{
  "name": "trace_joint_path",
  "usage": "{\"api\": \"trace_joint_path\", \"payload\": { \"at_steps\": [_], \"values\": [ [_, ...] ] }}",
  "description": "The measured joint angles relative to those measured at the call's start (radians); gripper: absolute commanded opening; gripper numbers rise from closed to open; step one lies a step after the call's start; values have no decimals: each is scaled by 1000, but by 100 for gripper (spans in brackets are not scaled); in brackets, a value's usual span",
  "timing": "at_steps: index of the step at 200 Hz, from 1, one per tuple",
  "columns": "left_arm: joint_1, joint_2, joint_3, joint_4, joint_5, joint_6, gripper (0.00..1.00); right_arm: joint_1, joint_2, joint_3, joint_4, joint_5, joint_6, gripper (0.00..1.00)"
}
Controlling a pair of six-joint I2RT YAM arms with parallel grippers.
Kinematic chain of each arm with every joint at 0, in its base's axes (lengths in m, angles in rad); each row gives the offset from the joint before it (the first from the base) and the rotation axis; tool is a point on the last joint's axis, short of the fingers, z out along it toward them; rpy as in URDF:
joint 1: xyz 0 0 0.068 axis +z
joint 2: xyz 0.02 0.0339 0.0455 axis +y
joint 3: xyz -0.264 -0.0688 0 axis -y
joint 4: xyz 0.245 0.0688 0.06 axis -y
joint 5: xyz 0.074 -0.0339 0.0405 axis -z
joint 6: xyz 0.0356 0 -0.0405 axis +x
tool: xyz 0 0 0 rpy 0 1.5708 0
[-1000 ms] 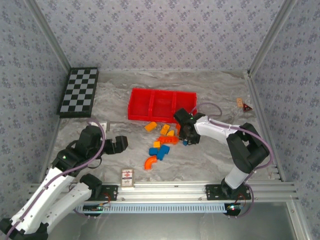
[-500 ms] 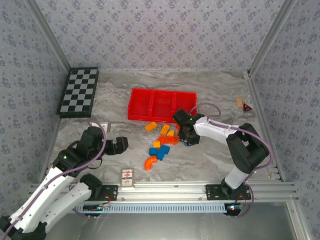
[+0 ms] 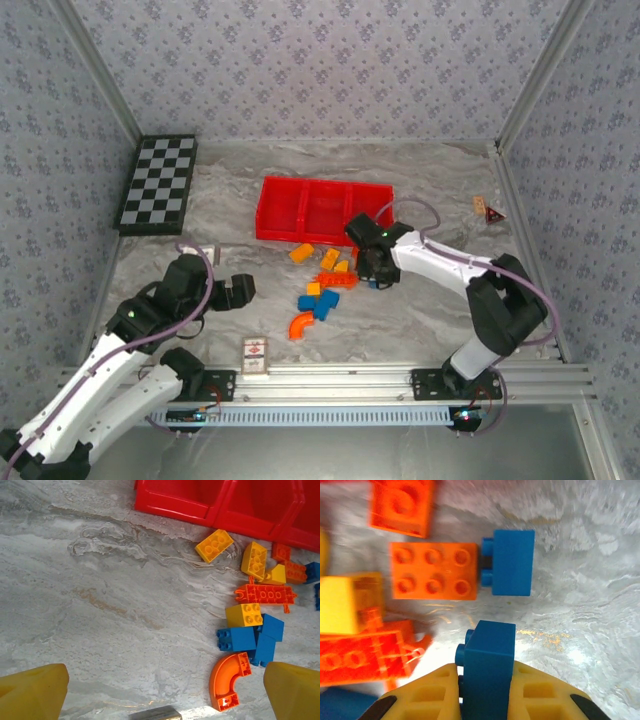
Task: Sort the legos into containers by color
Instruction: Pick up the lego from the center of the table, then place the lego in the container.
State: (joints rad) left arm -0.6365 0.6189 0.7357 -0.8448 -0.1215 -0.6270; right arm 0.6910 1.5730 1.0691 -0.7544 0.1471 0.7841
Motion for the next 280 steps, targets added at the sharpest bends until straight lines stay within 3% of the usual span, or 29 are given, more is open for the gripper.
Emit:
{"api": "trace_joint_path", "payload": {
  "at_steps": [37, 65, 102, 149, 191, 212, 280],
  "values": [
    [-14, 32, 0, -20, -7, -4, 100, -17, -76, 152, -33, -3, -71, 14],
    [-33, 32, 0, -25, -7, -7, 100, -99, -45, 296, -24, -29, -157, 12],
    [-54, 22, 0, -35, -6, -43, 100, -220, 127, 448, 0, -118, -264, 12],
    [-86, -96, 0, -51, -18, -81, 100, -272, 380, 582, -3, -214, -350, 13],
    [-86, -243, -2, -42, -24, -63, 100, -284, 492, 651, -32, -238, -379, 24],
    [-86, -256, -2, -42, -28, -56, 100, -285, 511, 681, -54, -232, -389, 31],
    [-86, -257, -6, -42, -34, -51, 100, -288, 496, 691, -106, -201, -392, 42]
  ]
}}
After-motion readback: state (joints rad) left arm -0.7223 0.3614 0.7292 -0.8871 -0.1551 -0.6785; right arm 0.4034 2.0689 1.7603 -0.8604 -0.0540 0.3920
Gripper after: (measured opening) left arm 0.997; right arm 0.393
